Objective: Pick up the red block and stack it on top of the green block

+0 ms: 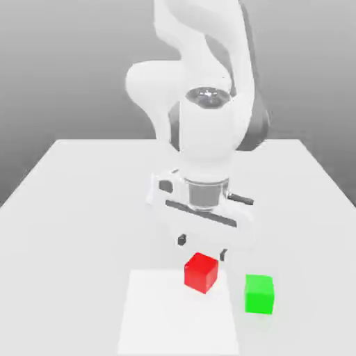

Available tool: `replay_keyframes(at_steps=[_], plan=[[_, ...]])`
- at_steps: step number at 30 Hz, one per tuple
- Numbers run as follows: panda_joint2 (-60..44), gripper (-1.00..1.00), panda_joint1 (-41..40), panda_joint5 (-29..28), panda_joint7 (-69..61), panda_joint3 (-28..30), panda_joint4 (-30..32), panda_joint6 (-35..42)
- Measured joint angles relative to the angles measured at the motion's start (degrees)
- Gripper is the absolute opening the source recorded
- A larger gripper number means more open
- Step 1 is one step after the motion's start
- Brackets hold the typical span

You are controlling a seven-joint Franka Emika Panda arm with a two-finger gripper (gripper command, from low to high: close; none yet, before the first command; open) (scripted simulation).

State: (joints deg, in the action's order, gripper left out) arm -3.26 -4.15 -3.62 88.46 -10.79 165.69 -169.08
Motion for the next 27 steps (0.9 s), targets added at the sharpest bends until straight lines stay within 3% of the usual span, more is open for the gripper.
replay_keyframes(at_steps=[3, 4, 11, 18, 24, 27], plan=[[-6.4, 0.0, 5.0, -4.2, 3.2, 5.9, -0.8, -5.4], [-7.5, -1.0, 6.0, -4.8, 3.6, 7.0, -1.0, -6.4], [-7.4, -1.0, 6.2, -4.6, 3.6, 7.2, -1.0, -6.3], [5.9, -1.0, 6.1, 4.4, -2.9, 4.4, 1.0, 5.0], [6.7, -1.0, 14.3, 4.9, -8.6, 0.5, -8.3, 15.0], [2.6, -1.0, 16.2, 3.2, -8.7, 0.1, -10.9, 13.6]])
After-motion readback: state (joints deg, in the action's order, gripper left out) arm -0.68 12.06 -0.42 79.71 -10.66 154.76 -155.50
